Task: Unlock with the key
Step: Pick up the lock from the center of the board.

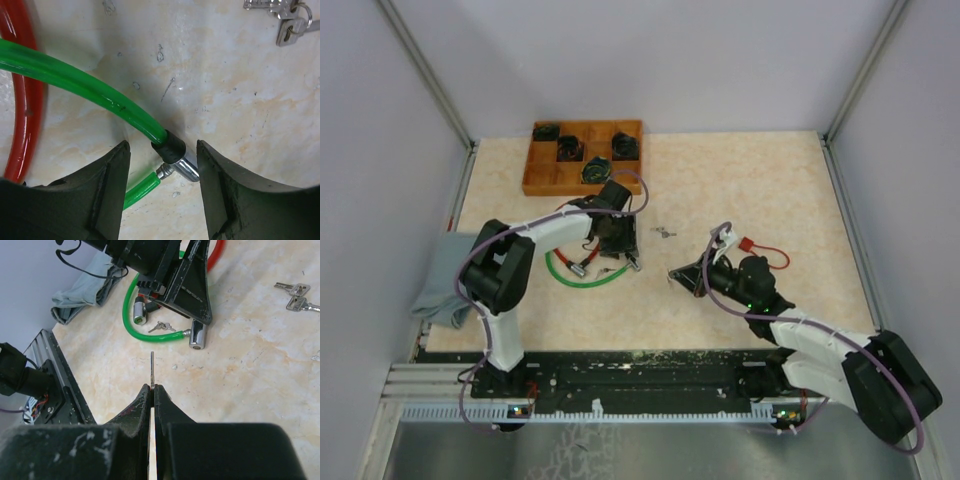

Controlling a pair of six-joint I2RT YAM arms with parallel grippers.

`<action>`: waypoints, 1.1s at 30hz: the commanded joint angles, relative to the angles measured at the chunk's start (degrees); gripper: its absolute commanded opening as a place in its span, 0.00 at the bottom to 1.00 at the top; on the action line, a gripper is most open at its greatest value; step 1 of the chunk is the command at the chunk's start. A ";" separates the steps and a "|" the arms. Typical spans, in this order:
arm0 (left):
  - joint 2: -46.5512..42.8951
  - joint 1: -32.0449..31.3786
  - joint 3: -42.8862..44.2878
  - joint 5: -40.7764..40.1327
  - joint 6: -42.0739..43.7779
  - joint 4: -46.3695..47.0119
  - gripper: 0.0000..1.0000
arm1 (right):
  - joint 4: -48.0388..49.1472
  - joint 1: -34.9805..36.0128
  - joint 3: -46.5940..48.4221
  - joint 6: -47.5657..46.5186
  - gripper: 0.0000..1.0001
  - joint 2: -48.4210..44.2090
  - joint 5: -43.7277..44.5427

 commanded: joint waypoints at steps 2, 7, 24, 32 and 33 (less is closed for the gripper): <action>3.65 -1.52 3.96 -5.33 -2.76 -8.45 0.61 | 4.72 -0.35 0.03 0.40 0.00 1.20 0.09; 5.68 -2.45 5.26 -5.13 -2.86 -9.26 0.55 | 3.48 -0.34 0.49 0.29 0.00 1.83 0.71; -8.69 0.52 -9.92 2.72 -12.50 9.55 0.05 | 5.78 0.30 4.47 8.52 0.00 10.84 -2.25; -18.37 2.23 -17.31 2.75 -17.72 14.74 0.00 | 6.00 7.06 8.17 10.73 0.00 15.73 2.13; -19.24 2.41 -18.18 3.36 -18.56 15.87 0.00 | 6.46 7.69 8.56 11.47 0.00 16.50 2.39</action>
